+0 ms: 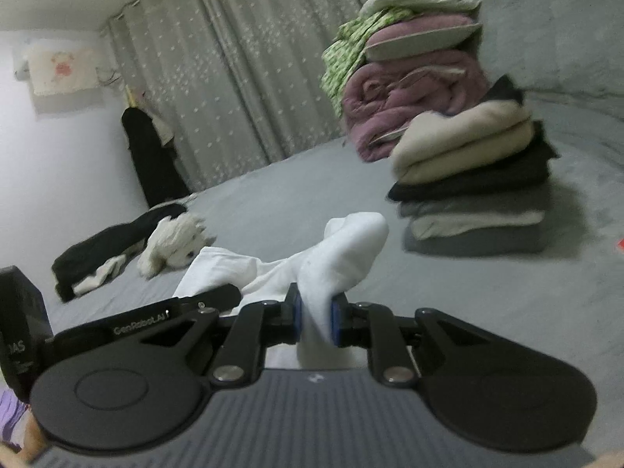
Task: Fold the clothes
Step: 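Carry the folded white garment with both grippers toward the clothes stack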
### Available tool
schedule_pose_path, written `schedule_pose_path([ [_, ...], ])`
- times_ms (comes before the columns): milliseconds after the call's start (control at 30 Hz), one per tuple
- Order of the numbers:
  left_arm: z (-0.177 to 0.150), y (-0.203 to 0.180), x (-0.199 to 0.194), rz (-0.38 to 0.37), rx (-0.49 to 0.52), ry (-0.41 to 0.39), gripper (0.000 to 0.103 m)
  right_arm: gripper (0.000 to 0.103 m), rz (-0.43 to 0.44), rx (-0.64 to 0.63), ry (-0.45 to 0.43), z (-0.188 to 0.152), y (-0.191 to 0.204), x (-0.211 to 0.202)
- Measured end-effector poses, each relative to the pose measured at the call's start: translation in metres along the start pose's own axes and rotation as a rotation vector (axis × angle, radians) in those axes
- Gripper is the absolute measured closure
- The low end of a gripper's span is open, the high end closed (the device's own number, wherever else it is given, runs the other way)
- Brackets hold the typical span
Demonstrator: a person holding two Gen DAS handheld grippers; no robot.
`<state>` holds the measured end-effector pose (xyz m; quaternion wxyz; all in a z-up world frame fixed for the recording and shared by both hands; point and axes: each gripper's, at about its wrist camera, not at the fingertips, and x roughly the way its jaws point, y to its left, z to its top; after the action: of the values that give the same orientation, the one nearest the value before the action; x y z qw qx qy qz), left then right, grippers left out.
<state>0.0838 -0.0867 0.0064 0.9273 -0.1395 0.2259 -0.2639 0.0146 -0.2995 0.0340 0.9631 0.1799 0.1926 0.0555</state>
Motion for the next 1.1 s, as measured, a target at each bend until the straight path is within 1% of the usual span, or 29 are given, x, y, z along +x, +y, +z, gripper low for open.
schedule_pose_path([
  [233,0.027,-0.033,0.032,-0.025,0.064,0.008,0.080,0.085,-0.039,0.021,-0.031,0.025,-0.020,0.005],
  [400,0.047,-0.057,0.052,-0.040,0.098,-0.003,0.080,0.085,-0.053,0.007,-0.057,0.046,-0.033,0.005],
  [600,0.070,-0.087,0.079,-0.056,0.149,-0.015,0.080,0.085,-0.072,0.021,-0.088,0.075,-0.059,0.005],
  [900,0.100,-0.121,0.117,-0.070,0.185,-0.028,0.080,0.085,-0.100,0.001,-0.113,0.121,-0.086,0.015],
  [1100,0.121,-0.132,0.142,-0.080,0.188,-0.028,0.080,0.085,-0.109,-0.019,-0.126,0.144,-0.100,0.025],
])
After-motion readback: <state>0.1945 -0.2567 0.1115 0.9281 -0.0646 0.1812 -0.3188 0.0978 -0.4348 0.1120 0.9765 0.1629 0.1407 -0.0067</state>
